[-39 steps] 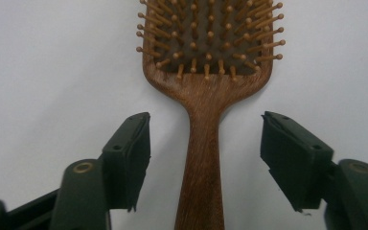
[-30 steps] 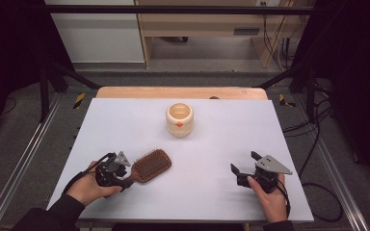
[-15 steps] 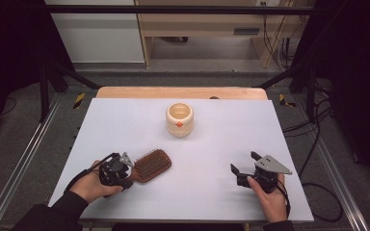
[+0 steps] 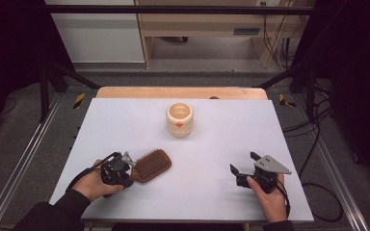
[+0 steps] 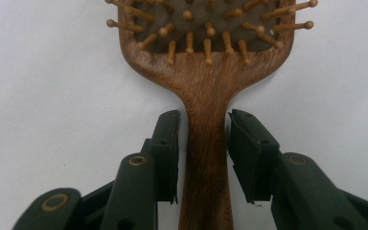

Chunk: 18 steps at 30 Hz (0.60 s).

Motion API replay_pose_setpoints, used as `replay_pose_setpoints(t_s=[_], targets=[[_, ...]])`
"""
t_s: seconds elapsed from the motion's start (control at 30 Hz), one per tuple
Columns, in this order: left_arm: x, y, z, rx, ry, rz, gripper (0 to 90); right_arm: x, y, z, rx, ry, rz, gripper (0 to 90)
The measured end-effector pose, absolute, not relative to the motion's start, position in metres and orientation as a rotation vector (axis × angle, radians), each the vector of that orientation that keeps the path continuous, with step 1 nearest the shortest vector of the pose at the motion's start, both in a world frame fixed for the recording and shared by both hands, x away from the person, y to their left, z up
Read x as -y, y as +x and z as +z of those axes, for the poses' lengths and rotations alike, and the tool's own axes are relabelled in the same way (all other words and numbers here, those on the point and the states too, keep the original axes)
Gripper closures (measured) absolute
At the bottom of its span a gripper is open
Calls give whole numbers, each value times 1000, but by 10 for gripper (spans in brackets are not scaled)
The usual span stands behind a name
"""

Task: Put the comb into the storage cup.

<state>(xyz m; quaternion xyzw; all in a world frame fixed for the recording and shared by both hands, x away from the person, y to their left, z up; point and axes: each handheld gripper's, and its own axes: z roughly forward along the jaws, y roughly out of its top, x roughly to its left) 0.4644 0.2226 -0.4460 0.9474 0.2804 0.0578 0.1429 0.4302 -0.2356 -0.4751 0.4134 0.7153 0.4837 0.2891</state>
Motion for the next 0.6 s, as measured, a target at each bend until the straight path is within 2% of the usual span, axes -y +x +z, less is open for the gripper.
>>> replay_pose_setpoints(t_s=[0.2,0.4,0.6], targets=[[-219,465,-446,-785,2749,162,706,236,430,-475,-1908,1105,1291,101],[-220,468,-447,-828,2738,135,726,235,430,-475,-1916,1105,1301,101],[-220,462,-446,-800,2731,189,728,236,430,-474,-1915,1106,1311,101]])
